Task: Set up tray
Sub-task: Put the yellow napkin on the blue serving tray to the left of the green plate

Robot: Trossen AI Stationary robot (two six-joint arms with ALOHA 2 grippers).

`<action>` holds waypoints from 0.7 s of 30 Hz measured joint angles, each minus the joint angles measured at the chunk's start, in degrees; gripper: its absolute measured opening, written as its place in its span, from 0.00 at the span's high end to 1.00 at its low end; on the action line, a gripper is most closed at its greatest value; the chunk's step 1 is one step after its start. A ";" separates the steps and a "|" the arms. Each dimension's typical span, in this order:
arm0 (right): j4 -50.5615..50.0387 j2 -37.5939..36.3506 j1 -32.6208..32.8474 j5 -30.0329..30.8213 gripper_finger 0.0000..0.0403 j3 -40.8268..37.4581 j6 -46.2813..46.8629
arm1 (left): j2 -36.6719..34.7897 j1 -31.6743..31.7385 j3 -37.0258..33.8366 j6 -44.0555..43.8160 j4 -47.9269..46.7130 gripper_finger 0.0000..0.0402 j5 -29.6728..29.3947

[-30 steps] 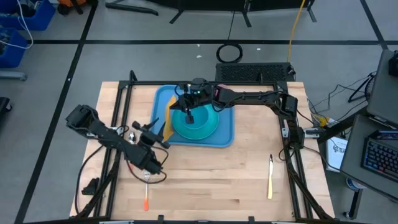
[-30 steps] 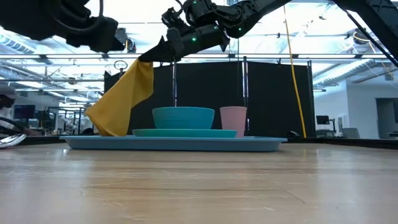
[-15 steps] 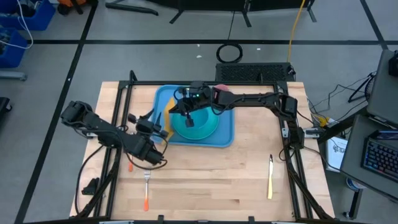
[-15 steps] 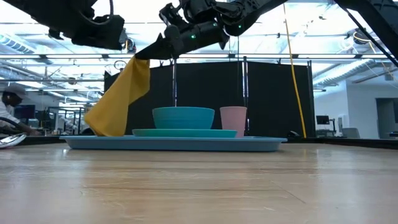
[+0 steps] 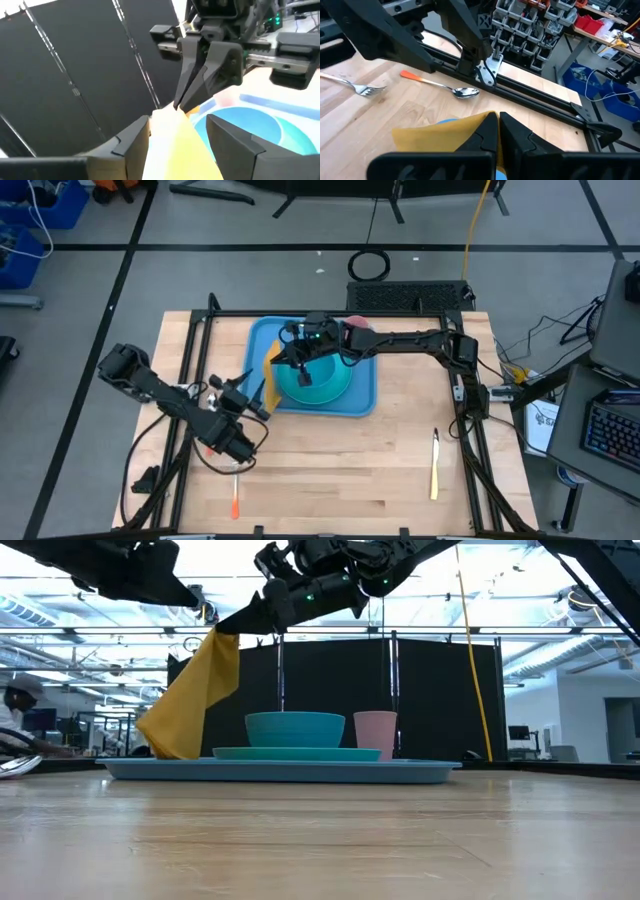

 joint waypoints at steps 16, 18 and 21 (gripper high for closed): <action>0.18 0.00 2.63 0.20 1.00 0.00 -1.52 | 0.00 4.00 0.00 3.26 6.15 0.34 2.47; 0.20 0.00 2.88 0.21 1.00 0.00 -1.60 | 0.00 4.20 0.00 3.34 6.14 0.35 3.30; 0.20 0.00 3.41 0.35 1.00 0.00 -2.20 | 0.01 4.49 0.00 3.82 6.14 0.36 3.52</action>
